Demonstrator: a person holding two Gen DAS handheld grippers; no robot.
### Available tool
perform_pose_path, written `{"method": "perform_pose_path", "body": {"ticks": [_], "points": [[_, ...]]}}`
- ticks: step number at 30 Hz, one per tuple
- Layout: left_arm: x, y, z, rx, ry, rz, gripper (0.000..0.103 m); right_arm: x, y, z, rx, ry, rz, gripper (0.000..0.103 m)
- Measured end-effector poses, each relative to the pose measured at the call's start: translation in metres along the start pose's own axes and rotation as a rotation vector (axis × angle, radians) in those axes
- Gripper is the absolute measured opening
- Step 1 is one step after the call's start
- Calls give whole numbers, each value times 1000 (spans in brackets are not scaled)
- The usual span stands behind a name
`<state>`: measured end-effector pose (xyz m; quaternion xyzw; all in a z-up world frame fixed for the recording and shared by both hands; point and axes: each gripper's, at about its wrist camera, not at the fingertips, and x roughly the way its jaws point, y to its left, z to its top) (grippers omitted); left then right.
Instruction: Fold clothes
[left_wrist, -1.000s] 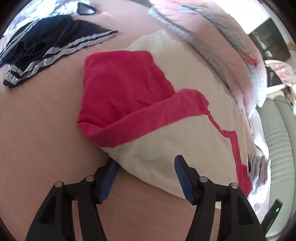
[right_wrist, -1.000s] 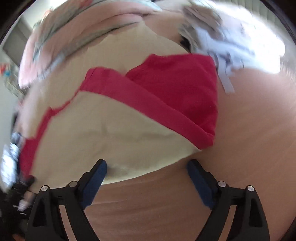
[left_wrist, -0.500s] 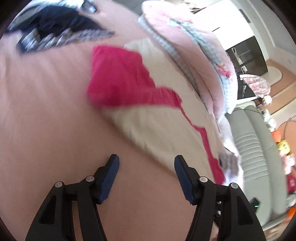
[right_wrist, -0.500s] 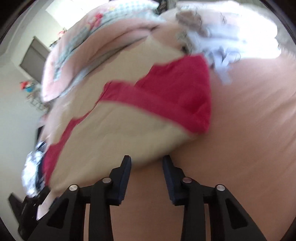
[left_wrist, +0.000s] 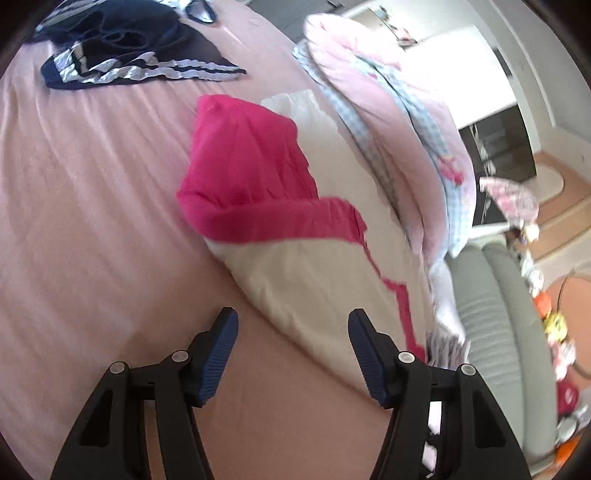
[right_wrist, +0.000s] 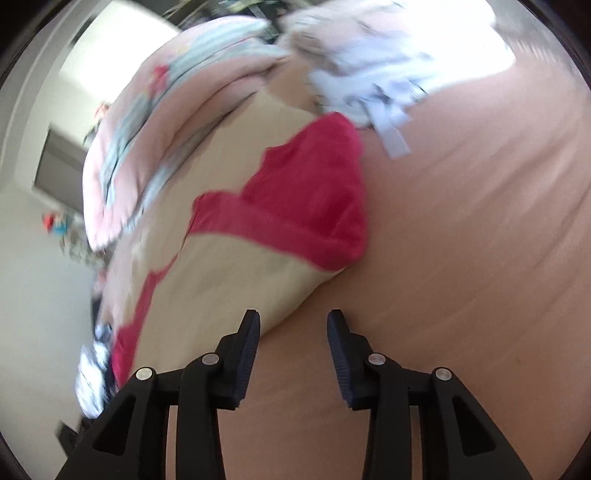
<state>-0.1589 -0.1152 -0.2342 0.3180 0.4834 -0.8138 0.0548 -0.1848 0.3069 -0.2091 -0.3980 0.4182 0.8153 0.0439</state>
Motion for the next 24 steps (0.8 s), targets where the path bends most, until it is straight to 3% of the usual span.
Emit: {"method": "perform_pose_path", "body": {"ticks": [2,7,11,17,19,21,23,24], "points": [[6,1,6,-7,-19,-5,59,2,-8,2,68,-36,49,37],[20,-3,12,3,-82,-14,60,12,-3,18,17,-87,109,39],[27,-12,12,41,-118,-29,60,29,10,24,11,-79,80,39],[5,3,-7,-55,-101,-80,59,30,10,3,94,-51,83,34],[10,6,-2,-84,-114,-75,59,30,10,7,77,-72,77,34],[18,0,6,-106,-139,-23,60,32,12,15,58,-94,66,37],[27,-10,12,-87,-156,9,69,40,18,22,55,-105,46,37],[32,-16,15,-71,-162,16,79,45,21,23,48,-108,36,37]]}}
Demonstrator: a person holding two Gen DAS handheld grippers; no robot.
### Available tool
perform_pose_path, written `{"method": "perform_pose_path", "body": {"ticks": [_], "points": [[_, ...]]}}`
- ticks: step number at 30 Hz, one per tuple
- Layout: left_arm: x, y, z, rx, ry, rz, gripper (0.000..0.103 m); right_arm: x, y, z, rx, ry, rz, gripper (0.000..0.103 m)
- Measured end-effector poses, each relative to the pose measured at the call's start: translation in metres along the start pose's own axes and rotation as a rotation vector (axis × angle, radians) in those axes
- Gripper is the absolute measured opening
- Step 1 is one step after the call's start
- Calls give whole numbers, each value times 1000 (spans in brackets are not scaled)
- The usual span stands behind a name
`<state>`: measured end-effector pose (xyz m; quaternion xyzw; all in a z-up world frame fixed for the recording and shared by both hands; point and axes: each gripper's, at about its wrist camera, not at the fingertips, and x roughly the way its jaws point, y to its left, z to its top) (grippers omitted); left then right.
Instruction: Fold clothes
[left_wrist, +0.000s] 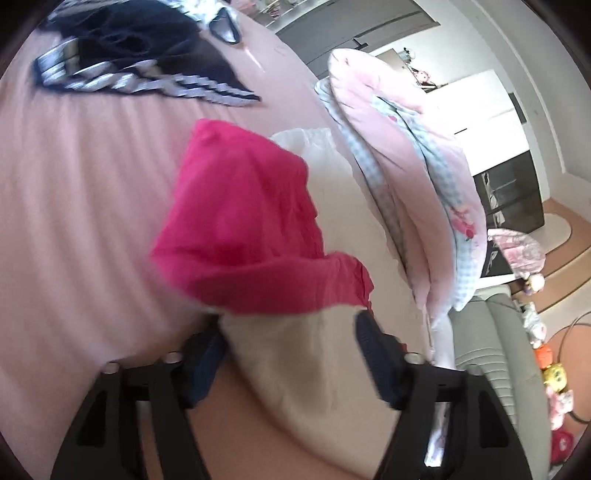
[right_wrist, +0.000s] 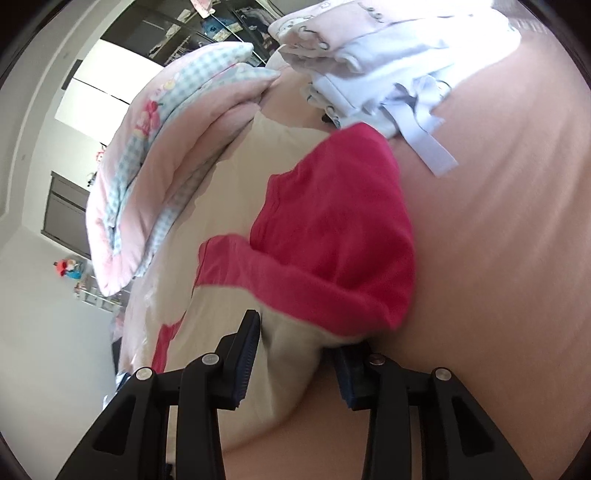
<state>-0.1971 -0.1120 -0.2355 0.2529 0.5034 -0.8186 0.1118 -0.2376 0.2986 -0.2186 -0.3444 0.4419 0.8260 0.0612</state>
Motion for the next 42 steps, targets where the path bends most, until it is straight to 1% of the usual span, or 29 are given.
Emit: {"method": "perform_pose_path", "body": {"ticks": [1,2,3,4,5,6,8,9,10,12,14,15,16,18,22,24,26,29,32,33,34,35,36,37,38,39,40,41,42], "points": [[5,-6,1,16,-7,6,83,1,1,1,-13,-4,-8,37],[9,-12,1,44,-8,30,83,3,3,2,-27,-7,-17,35],[12,-16,2,76,10,41,83,5,5,0,-43,-9,-28,34],[16,-21,4,109,29,50,69,5,8,1,-68,-6,-38,33],[19,-25,5,142,48,60,46,5,13,1,-111,0,-53,32],[22,-25,8,140,73,66,16,5,18,1,-155,5,-67,30],[24,-18,14,108,107,34,17,3,28,1,-252,5,-83,30],[24,-14,15,98,111,14,17,4,26,0,-242,10,-92,30],[28,-10,13,91,123,13,20,5,23,0,-226,16,-98,32],[33,-5,13,81,143,10,20,11,16,0,-173,11,-81,33],[36,-6,15,77,155,-1,17,11,19,1,-190,9,-88,31],[34,-9,18,84,162,4,15,11,22,1,-201,11,-91,22],[31,-14,20,93,169,10,13,5,24,2,-206,12,-80,16],[17,-24,21,122,159,20,12,-11,29,2,-238,-7,-72,13],[-21,-46,16,267,149,34,11,-50,48,0,-306,-66,-56,10],[-38,-49,14,292,177,24,11,-69,51,1,-304,-82,-37,10],[-58,-46,13,295,199,17,11,-93,52,-1,-299,-89,-15,10],[-84,-37,7,321,234,32,11,-124,48,-14,-314,-62,-1,10],[-107,-28,5,335,319,40,11,-153,39,-38,-361,-21,-25,10],[-112,-22,5,334,368,53,14,-158,33,-46,-366,-1,-39,10],[-113,-17,3,334,409,65,19,-164,26,-53,-371,20,-53,10],[-114,-12,2,334,448,77,22,-167,19,-61,-375,46,-71,12],[-114,-4,0,341,492,102,25,-160,8,-68,-372,96,-109,13],[-113,4,-2,349,535,128,25,-153,-3,-76,-370,146,-148,16],[-115,12,-3,354,570,153,25,-147,-14,-82,-360,193,-179,17],[-120,19,-3,363,588,168,25,-147,-27,-82,-318,229,-180,19],[-131,25,1,377,565,181,28,-148,-39,-82,-279,256,-177,22],[-142,30,5,391,538,195,32,-157,-45,-79,-256,239,-161,22],[-154,35,10,406,512,208,34,-164,-46,-76,-263,225,-156,28]]}}
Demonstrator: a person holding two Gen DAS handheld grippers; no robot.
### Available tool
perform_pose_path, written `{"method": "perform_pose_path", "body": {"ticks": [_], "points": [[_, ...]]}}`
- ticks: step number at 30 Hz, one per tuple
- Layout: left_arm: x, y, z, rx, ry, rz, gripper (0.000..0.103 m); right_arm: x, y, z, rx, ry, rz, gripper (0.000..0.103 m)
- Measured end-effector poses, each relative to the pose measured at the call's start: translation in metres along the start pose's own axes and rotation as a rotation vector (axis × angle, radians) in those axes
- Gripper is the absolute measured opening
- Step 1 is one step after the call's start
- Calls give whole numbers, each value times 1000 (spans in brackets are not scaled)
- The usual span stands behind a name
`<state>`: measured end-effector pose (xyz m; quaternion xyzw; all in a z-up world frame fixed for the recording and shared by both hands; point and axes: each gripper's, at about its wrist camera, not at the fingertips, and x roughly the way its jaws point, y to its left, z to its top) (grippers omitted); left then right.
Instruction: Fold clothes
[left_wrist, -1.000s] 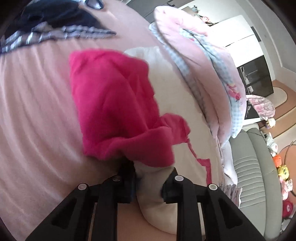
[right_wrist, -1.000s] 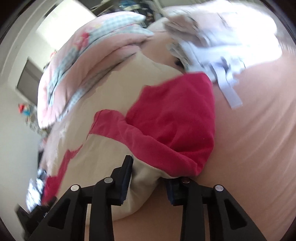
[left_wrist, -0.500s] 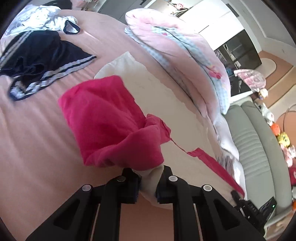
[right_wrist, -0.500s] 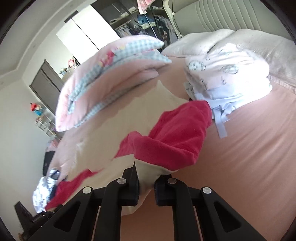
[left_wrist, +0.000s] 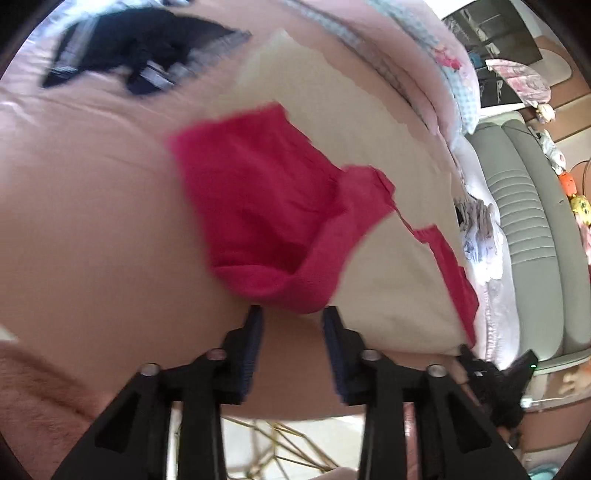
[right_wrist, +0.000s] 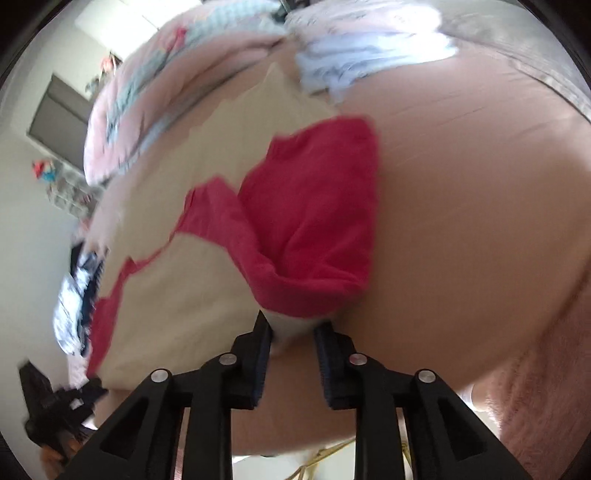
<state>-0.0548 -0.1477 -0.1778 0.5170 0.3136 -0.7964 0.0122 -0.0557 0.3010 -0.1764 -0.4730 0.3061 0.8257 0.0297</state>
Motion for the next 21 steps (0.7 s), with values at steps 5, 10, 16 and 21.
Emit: {"method": "perform_pose_path", "body": {"ticks": [5,10,16,21], "points": [[-13,10,-1,74,-70,98,34,-35,8,2,-91,-149,-122,30],[-1,-10,7,154,-102,17,33,-35,21,3,-161,-187,-128,30],[3,-41,20,253,-144,-71,34,-21,45,-6,-298,-194,-93,30],[56,-30,33,234,26,34,36,19,60,3,-424,-117,-78,30]]}}
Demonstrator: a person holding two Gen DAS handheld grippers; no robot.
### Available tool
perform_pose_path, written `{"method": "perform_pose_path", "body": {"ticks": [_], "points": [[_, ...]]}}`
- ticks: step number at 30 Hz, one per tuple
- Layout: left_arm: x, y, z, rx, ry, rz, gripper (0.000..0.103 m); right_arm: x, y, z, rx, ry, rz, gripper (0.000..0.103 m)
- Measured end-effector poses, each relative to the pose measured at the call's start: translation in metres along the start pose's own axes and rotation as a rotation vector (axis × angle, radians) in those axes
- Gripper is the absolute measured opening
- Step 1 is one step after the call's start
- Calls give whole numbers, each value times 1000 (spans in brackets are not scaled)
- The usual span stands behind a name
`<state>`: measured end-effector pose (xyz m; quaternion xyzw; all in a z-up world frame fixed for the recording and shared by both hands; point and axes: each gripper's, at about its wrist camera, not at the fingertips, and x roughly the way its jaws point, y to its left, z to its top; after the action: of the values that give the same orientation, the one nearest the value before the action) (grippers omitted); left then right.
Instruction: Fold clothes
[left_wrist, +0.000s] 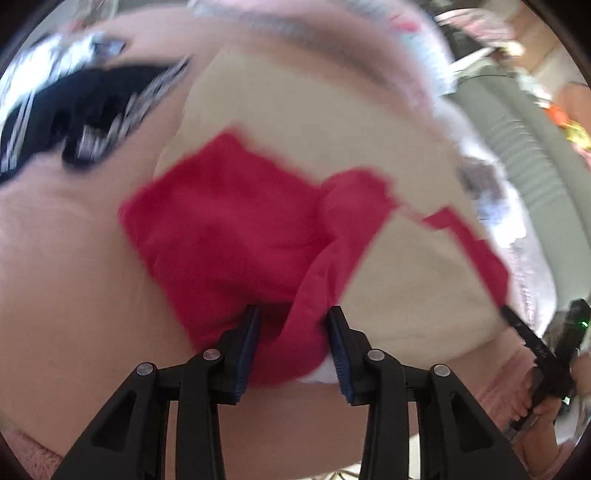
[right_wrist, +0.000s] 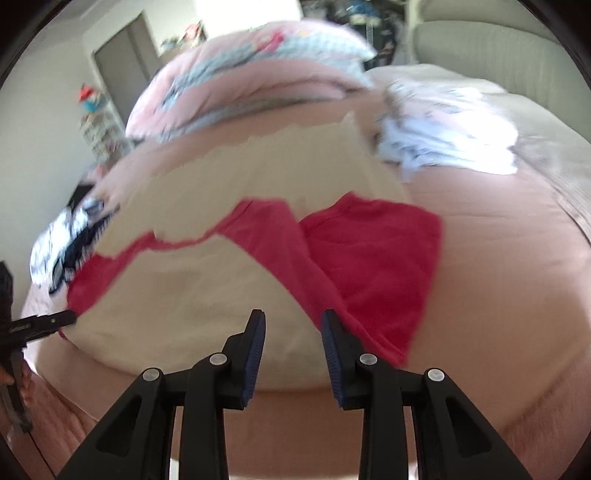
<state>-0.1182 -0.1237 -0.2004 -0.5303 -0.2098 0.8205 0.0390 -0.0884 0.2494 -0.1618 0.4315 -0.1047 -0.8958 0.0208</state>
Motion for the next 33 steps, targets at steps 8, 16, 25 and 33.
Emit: {"method": "perform_pose_path", "body": {"ticks": [8,16,25,33], "points": [[-21,-7,32,52,-62,104,36,16,-62,14,101,-49,-203,30],[-27,-28,-3,65,-42,-136,36,-31,-34,10,61,-187,58,30],[-11,-32,-25,116,2,115,22,9,-24,-6,-13,39,-15,25],[-38,-32,-27,15,-135,42,23,-14,-66,-9,167,-35,-48,45]]}}
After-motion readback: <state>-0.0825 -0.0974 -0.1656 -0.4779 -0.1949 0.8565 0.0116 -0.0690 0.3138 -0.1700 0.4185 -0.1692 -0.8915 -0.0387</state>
